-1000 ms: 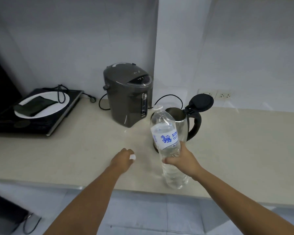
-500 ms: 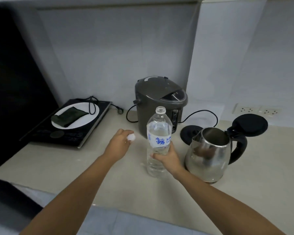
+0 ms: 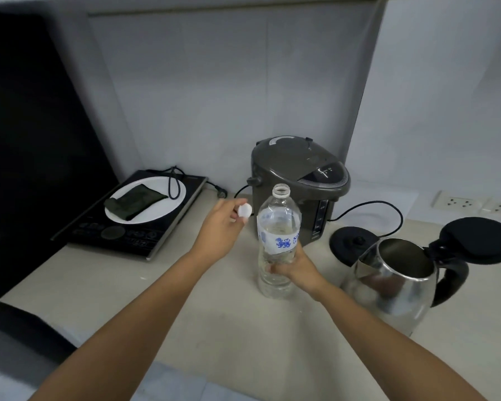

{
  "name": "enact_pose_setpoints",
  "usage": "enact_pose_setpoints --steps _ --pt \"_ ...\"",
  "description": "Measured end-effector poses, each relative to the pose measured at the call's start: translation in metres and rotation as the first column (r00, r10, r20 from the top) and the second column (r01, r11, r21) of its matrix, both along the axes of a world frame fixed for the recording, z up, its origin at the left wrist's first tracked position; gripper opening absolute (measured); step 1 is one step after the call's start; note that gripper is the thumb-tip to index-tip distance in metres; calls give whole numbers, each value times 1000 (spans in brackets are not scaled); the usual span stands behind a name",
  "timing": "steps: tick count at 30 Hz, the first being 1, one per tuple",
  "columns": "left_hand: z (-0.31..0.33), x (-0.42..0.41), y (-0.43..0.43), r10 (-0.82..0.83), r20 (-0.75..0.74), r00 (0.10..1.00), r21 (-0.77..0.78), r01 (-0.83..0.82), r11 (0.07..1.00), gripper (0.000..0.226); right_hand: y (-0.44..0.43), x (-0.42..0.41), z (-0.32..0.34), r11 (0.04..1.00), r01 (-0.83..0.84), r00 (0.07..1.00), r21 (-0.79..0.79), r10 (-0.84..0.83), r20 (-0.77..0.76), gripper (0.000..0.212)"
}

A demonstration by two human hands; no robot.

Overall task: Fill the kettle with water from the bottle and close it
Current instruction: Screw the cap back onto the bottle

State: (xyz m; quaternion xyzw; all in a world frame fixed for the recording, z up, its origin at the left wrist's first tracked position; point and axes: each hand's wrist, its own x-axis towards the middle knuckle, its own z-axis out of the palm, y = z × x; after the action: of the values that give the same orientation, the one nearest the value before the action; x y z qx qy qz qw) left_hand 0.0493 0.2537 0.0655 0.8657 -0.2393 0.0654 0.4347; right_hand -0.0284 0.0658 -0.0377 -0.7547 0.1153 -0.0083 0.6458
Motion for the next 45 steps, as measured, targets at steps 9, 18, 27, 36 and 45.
enact_pose_setpoints --steps 9,18,27,36,45 --pt "72 -10 -40 -86 28 996 -87 88 992 25 20 -16 20 964 255 928 -80 -221 301 85" --pt "91 -5 -49 -184 -26 983 217 185 958 39 23 -20 26 953 276 926 -124 -229 299 85" --pt "101 -5 -55 -216 -72 974 384 227 895 38 19 -20 22 950 267 935 -159 -216 280 89" --pt "97 0 -51 -303 -205 931 269 352 897 54 16 -18 20 944 259 947 -207 -205 248 91" --pt "96 -6 -58 -101 -52 993 313 113 943 25 14 -17 19 940 245 953 -238 -188 237 92"
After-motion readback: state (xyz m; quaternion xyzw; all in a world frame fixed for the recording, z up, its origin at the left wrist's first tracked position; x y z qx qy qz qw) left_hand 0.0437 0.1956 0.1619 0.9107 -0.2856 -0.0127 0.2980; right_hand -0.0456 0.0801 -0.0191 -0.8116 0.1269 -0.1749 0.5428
